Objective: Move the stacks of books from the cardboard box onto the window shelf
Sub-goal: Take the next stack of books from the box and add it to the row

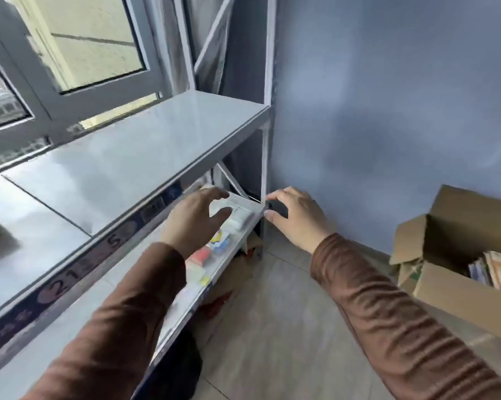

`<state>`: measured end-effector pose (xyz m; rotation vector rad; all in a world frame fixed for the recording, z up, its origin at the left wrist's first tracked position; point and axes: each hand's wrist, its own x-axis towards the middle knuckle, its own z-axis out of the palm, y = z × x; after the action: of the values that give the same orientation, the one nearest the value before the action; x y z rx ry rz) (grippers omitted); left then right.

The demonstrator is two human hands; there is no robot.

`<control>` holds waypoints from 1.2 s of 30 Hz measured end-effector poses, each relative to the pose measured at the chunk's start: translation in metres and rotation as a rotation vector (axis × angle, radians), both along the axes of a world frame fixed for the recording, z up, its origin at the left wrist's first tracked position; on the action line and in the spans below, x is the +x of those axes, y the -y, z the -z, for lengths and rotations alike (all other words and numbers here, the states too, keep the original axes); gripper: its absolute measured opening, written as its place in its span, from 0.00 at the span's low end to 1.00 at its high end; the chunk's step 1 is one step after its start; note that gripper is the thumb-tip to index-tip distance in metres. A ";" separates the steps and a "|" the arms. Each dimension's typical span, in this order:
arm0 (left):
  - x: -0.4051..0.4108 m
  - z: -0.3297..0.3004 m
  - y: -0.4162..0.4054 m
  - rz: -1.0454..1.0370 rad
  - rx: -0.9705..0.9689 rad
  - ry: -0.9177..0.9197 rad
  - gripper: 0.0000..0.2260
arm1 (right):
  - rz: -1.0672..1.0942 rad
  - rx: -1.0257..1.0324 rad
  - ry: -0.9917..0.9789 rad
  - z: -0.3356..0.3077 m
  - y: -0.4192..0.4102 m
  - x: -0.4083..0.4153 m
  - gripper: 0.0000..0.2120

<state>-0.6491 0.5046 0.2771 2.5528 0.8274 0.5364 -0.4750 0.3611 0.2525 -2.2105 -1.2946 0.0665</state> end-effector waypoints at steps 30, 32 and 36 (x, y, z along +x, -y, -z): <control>0.566 0.189 0.403 0.615 -0.298 -0.396 0.13 | 0.707 -0.305 -0.293 0.174 0.481 0.432 0.17; 0.598 0.202 0.420 0.634 -0.323 -0.412 0.13 | 0.740 -0.331 -0.325 0.185 0.498 0.459 0.18; 0.656 0.236 0.458 0.637 -0.378 -0.460 0.13 | 0.778 -0.358 -0.415 0.209 0.537 0.517 0.22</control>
<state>0.0071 0.0466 0.0408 2.4063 0.1733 -0.3792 0.0424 -0.1759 0.0432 -2.6600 -0.1652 0.4539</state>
